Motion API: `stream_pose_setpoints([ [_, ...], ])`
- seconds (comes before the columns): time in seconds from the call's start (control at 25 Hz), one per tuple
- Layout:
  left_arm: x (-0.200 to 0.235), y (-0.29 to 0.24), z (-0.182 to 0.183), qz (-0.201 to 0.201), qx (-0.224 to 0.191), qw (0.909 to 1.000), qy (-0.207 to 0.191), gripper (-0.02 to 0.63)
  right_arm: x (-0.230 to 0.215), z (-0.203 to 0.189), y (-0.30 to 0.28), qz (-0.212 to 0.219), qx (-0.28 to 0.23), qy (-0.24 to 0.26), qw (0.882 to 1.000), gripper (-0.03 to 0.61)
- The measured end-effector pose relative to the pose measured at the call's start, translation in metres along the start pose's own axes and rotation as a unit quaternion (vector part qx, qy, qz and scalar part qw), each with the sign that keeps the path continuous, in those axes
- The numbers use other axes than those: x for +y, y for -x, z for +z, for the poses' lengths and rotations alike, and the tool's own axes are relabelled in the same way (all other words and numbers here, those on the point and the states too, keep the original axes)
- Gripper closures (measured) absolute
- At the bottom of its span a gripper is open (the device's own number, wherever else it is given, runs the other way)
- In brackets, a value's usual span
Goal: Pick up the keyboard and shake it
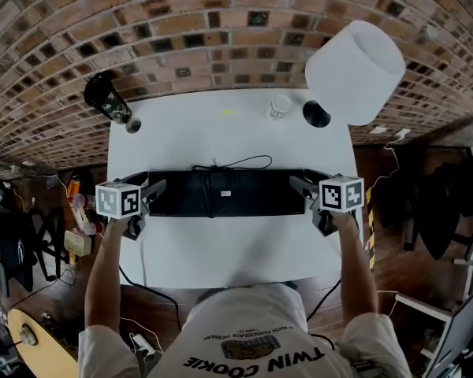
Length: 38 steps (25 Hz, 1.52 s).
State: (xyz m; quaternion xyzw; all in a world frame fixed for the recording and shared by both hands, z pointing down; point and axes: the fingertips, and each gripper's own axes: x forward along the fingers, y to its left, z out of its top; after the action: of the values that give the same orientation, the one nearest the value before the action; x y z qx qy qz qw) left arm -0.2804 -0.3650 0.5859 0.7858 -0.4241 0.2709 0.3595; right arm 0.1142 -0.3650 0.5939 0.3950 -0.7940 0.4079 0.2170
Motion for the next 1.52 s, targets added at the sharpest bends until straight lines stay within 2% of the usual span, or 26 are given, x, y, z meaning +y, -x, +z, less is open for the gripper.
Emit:
stream_pose_setpoints([
  [0.16, -0.006, -0.014, -0.005, -0.049, 0.019, 0.9986, 0.01, 0.267, -0.007, -0.003, -0.003, 0.001, 0.019, -0.012, 1.0, 0.322],
  [0.32, 0.0, -0.012, -0.006, -0.066, 0.027, 0.9972, 0.022, 0.27, -0.005, 0.0, -0.006, 0.014, 0.029, -0.03, 0.999, 0.322],
  [0.4, 0.001, -0.011, -0.006, -0.06, 0.031, 0.9973, 0.028, 0.272, -0.003, 0.001, -0.008, 0.011, 0.035, -0.032, 0.999, 0.322],
  [0.6, 0.002, -0.013, -0.006, -0.047, 0.046, 0.9973, 0.034, 0.293, -0.003, -0.001, -0.012, -0.033, 0.069, -0.016, 0.997, 0.322],
  [0.8, 0.006, -0.013, -0.002, -0.041, 0.022, 0.9941, 0.098, 0.374, -0.005, 0.0, -0.017, -0.032, 0.093, -0.009, 0.995, 0.334],
  [1.04, 0.0, -0.005, -0.001, -0.02, -0.007, 0.9964, 0.082, 0.374, -0.004, 0.0, -0.009, -0.046, 0.054, -0.002, 0.998, 0.342],
  [1.52, -0.022, 0.041, 0.008, 0.022, -0.096, 0.9951, 0.009, 0.367, 0.029, 0.016, 0.031, -0.069, -0.037, 0.107, 0.991, 0.342],
])
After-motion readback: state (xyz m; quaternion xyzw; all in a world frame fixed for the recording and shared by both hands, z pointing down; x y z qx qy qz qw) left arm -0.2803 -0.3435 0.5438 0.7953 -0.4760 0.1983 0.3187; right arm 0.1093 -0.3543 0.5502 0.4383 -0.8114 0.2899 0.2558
